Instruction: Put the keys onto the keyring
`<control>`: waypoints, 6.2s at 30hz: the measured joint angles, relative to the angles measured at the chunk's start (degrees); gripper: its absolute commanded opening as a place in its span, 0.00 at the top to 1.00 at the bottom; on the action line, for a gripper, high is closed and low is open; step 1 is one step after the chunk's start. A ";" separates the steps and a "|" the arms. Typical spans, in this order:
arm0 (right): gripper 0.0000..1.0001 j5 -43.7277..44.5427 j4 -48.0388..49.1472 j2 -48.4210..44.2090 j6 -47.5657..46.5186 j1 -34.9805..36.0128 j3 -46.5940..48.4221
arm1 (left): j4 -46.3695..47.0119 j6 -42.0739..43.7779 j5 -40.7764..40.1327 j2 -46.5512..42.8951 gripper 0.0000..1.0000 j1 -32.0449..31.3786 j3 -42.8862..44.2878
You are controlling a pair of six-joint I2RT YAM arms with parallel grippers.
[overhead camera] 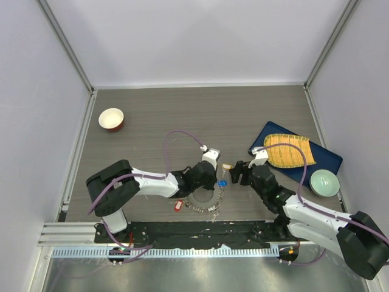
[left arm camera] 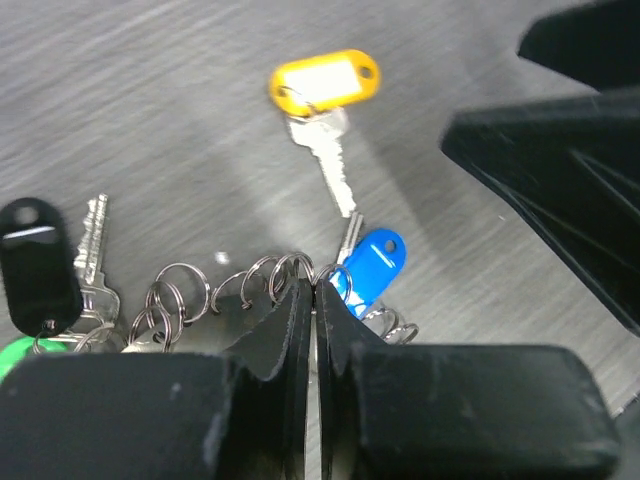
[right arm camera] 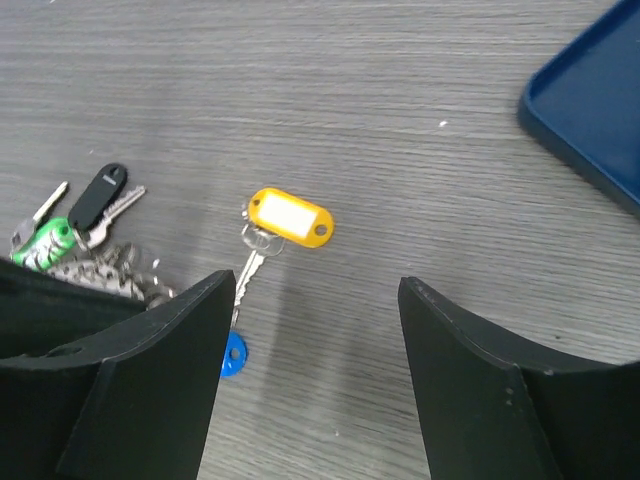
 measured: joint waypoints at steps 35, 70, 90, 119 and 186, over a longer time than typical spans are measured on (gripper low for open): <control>0.65 -30.60 0.31 25.11 -5.25 17.14 16.81 | -12.44 0.61 -11.80 -49.40 0.27 10.91 -22.73; 0.98 -16.74 -13.31 40.37 -9.40 24.06 34.10 | -15.15 1.51 -10.19 -67.30 0.26 10.91 -31.08; 0.99 -20.72 -2.82 23.32 -27.19 23.96 26.58 | -9.57 7.74 0.76 -71.95 0.32 10.93 -37.77; 0.99 -26.58 23.56 12.55 -33.53 23.85 8.87 | 13.18 21.07 25.29 -61.48 0.67 10.91 -42.03; 0.99 -38.86 21.88 11.61 -32.00 20.00 8.31 | 29.14 31.67 40.48 -46.21 0.66 14.75 -41.13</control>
